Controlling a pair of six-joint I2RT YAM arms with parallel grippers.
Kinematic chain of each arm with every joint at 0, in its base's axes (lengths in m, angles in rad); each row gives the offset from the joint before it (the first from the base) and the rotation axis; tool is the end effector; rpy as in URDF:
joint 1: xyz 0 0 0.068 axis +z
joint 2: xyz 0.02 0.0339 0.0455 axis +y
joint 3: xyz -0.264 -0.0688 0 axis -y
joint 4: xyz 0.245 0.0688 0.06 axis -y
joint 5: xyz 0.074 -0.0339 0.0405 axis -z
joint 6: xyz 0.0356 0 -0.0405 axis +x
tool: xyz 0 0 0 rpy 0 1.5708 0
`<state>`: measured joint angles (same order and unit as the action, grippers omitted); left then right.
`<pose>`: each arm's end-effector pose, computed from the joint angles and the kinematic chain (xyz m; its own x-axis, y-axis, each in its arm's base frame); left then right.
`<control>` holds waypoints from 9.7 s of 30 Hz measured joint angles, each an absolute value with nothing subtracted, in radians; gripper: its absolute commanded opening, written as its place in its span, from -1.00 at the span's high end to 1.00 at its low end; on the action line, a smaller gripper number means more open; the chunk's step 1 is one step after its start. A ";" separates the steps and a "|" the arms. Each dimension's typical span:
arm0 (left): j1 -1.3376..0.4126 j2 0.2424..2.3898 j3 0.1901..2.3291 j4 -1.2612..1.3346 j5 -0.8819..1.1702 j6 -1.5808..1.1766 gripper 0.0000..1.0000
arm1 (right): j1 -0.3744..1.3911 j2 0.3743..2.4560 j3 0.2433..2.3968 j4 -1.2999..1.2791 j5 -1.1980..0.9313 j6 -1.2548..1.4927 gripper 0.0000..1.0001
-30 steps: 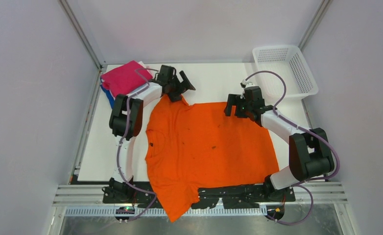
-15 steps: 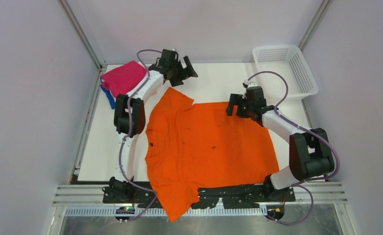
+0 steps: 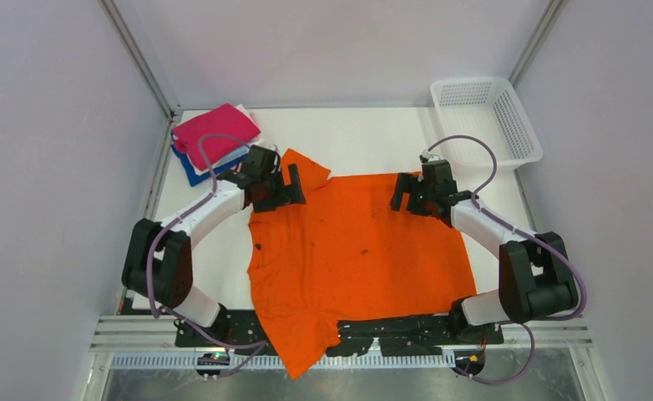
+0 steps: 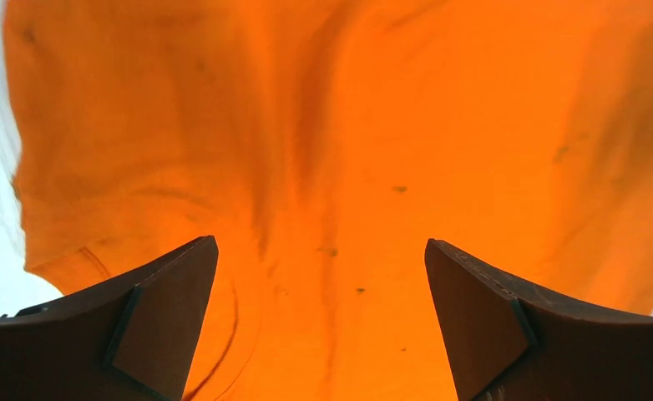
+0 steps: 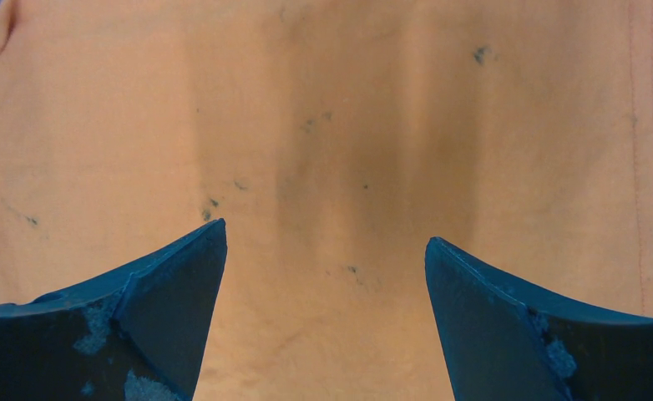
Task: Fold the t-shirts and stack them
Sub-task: Flatten out the tshirt, then grab the side of the flattened tshirt closest away from the robot with both arms, then fold the flattened tshirt in 1/3 of the way
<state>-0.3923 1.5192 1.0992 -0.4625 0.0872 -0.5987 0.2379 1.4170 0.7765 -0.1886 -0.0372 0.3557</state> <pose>0.2983 -0.1268 0.2475 -0.8330 -0.2629 -0.4868 -0.0453 0.9093 -0.4136 0.2775 0.0687 0.1953 -0.7622 0.1733 -0.6237 0.0059 0.9653 0.2610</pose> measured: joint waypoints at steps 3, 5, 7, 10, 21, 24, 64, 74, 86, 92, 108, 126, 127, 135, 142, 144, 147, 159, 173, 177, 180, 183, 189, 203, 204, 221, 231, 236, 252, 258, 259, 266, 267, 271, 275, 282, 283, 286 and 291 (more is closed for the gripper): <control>-0.393 1.576 1.048 -0.470 0.085 -0.603 -0.99 | 0.238 1.407 0.756 -0.192 -0.028 0.367 -0.91; -0.393 1.618 1.045 -0.465 0.080 -0.607 -0.99 | 0.238 1.407 0.745 -0.197 -0.023 0.371 -0.91; -0.393 1.662 1.049 -0.461 0.071 -0.614 -0.99 | 0.238 1.407 0.739 -0.209 -0.010 0.373 -0.91; -0.385 1.737 1.093 -0.472 0.051 -0.621 -0.99 | 0.235 1.418 0.739 -0.210 0.007 0.374 -0.91; -0.301 1.967 1.389 -0.601 0.016 -0.622 -0.99 | 0.218 1.575 0.827 -0.203 -0.002 0.392 -0.91; -0.287 2.023 1.475 -0.652 0.011 -0.617 -0.99 | 0.204 1.619 0.870 -0.198 -0.023 0.394 -0.91; -0.332 1.814 1.300 -0.631 0.085 -0.611 -0.99 | 0.173 1.493 0.764 -0.180 -0.134 0.411 -0.91; -0.331 2.028 1.488 -0.664 0.121 -0.637 -0.99 | 0.171 1.499 0.745 -0.175 -0.132 0.429 -0.91; -0.306 2.230 1.815 -0.813 0.153 -0.635 -0.99 | 0.132 1.563 0.800 -0.152 -0.150 0.442 -0.91; -0.292 2.283 1.927 -0.865 0.147 -0.604 -0.99 | 0.124 1.583 0.824 -0.150 -0.150 0.441 -0.91; -0.545 1.351 1.067 -0.780 -0.017 -0.642 -0.99 | 0.096 0.987 0.631 -0.261 0.054 0.514 -0.91; -1.037 1.087 0.609 -0.871 -0.052 -0.920 -0.22 | 0.078 0.957 0.582 -0.363 0.096 0.529 -0.91; -1.046 1.107 0.609 -0.863 -0.052 -0.926 -0.18 | 0.078 0.957 0.582 -0.364 0.096 0.528 -0.91; -1.087 1.258 0.617 -0.811 -0.051 -0.961 -0.01 | 0.076 0.971 0.582 -0.367 0.104 0.526 -0.91; -1.112 1.348 0.666 -0.820 -0.059 -0.966 0.40 | 0.074 0.987 0.581 -0.367 0.108 0.526 -0.91; -1.116 1.369 0.680 -0.824 -0.064 -0.968 0.91 | 0.073 0.989 0.581 -0.367 0.108 0.526 -0.91; -1.117 1.389 0.696 -0.857 -0.087 -0.980 1.00 | 0.069 0.989 0.580 -0.366 0.108 0.526 -0.91; -1.120 1.146 0.633 -0.851 -0.104 -0.978 1.00 | -0.021 0.797 0.533 -0.501 0.150 0.568 -0.91; -1.120 0.944 0.513 -0.828 -0.051 -0.957 1.00 | -0.079 0.788 0.386 -0.656 0.091 0.715 -0.85; -1.120 0.905 0.497 -0.830 -0.042 -0.958 1.00 | -0.079 0.781 0.377 -0.643 0.093 0.742 -0.63; -1.120 0.874 0.487 -0.830 -0.038 -0.959 1.00 | -0.079 0.769 0.365 -0.640 0.107 0.757 -0.42; -1.120 0.862 0.485 -0.831 -0.035 -0.961 1.00 | -0.079 0.764 0.358 -0.638 0.114 0.766 -0.21; -1.120 0.862 0.485 -0.837 -0.032 -0.962 1.00 | -0.081 0.752 0.346 -0.638 0.129 0.768 0.31; -1.120 0.855 0.486 -0.853 -0.025 -0.970 1.00 | -0.081 0.747 0.331 -0.633 0.120 0.750 0.89; -1.120 0.854 0.487 -0.852 -0.025 -0.969 1.00 | -0.081 0.747 0.332 -0.633 0.118 0.744 0.89; -0.785 1.005 0.708 -0.729 0.120 -0.717 1.00 | -0.081 0.863 0.461 -0.628 -0.022 0.625 0.89; -0.559 1.221 0.911 -0.664 0.151 -0.639 1.00 | -0.081 1.059 0.609 -0.577 -0.073 0.573 0.89; -0.477 1.295 0.977 -0.661 0.154 -0.609 1.00 | -0.081 1.114 0.674 -0.562 -0.077 0.562 0.89; -0.390 1.436 1.177 -0.621 0.126 -0.413 1.00 | -0.081 1.287 0.791 -0.508 -0.056 0.547 0.65; -0.345 1.673 1.362 -0.636 0.068 -0.358 -0.66 | -0.081 1.397 0.834 -0.451 -0.002 0.555 -0.24; -0.337 1.715 1.401 -0.642 0.055 -0.351 -0.76 | -0.081 1.408 0.841 -0.444 0.014 0.562 -0.35; -0.310 1.850 1.614 -0.725 -0.036 -0.366 -0.99 | -0.081 1.388 0.873 -0.422 0.104 0.570 -0.94; -0.308 1.834 1.600 -0.718 -0.028 -0.372 -0.99 | -0.081 1.368 0.868 -0.420 0.103 0.567 -0.91; -0.311 1.699 1.411 -0.653 0.056 -0.426 -0.99 | -0.055 1.262 0.810 -0.406 0.076 0.546 -0.91; -0.332 1.546 1.137 -0.552 0.183 -0.503 -0.99 | 0.072 1.221 0.746 -0.387 0.018 0.517 -0.91; -0.347 1.532 0.911 -0.428 0.274 -0.598 -0.99 | 0.162 1.386 0.745 -0.336 -0.035 0.479 -0.91; -0.347 1.539 0.904 -0.423 0.275 -0.604 -0.99 | 0.162 1.409 0.748 -0.334 -0.035 0.474 -0.91; -0.344 1.584 0.904 -0.400 0.274 -0.621 -0.99 | 0.161 1.488 0.780 -0.334 -0.025 0.459 -0.91; -0.316 1.611 0.906 -0.388 0.271 -0.631 -0.99 | 0.154 1.549 0.828 -0.295 0.033 0.445 -0.91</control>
